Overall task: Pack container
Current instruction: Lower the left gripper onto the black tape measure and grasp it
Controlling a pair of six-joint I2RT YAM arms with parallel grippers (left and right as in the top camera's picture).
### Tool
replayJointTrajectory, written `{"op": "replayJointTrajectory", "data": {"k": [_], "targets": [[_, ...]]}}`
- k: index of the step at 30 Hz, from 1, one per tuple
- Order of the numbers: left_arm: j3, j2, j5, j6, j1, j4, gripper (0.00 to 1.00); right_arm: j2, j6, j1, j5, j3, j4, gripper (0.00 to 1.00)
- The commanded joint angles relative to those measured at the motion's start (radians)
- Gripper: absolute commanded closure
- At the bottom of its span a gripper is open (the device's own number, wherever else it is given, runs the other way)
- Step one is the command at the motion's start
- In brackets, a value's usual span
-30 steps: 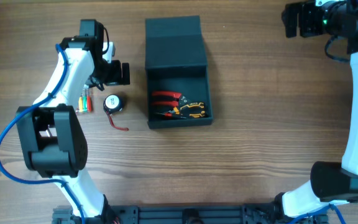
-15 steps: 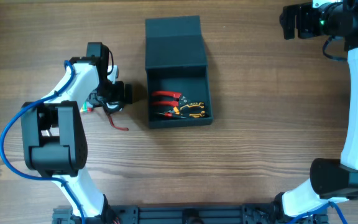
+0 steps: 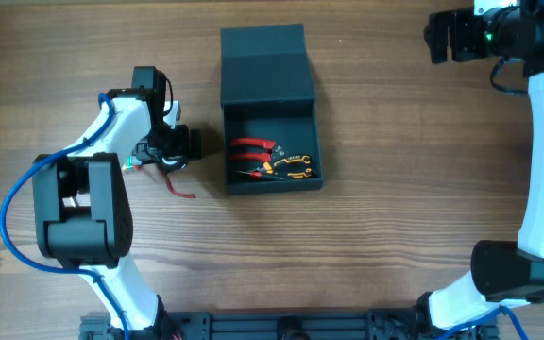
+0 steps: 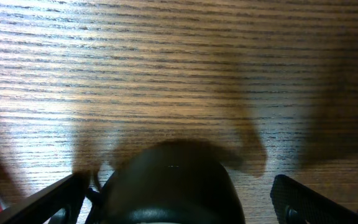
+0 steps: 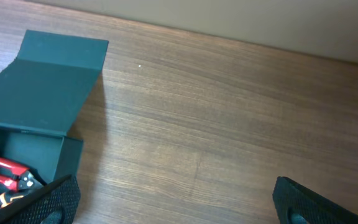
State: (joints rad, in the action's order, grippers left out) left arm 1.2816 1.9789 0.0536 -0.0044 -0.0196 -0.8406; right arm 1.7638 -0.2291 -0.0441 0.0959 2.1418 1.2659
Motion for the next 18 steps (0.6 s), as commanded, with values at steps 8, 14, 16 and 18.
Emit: {"op": "replayJointTrajectory", "data": {"k": [8, 14, 16, 18], "targets": [[-0.006, 0.017, -0.037, 0.016, 0.015, -0.013, 0.00, 0.013, -0.004, 0.000, 0.001, -0.008, 0.008, 0.00], [-0.023, 0.017, -0.044, 0.016, 0.024, -0.011, 0.00, 0.013, -0.004, 0.000, 0.001, -0.008, 0.008, 0.00], [-0.047, 0.017, -0.044, 0.016, 0.024, 0.004, 0.00, 0.013, -0.004, 0.000, 0.001, -0.008, 0.010, 0.00], [-0.076, 0.017, -0.044, 0.016, 0.024, 0.016, 0.00, 0.013, -0.004, 0.000, 0.001, -0.008, 0.011, 0.00]]}}
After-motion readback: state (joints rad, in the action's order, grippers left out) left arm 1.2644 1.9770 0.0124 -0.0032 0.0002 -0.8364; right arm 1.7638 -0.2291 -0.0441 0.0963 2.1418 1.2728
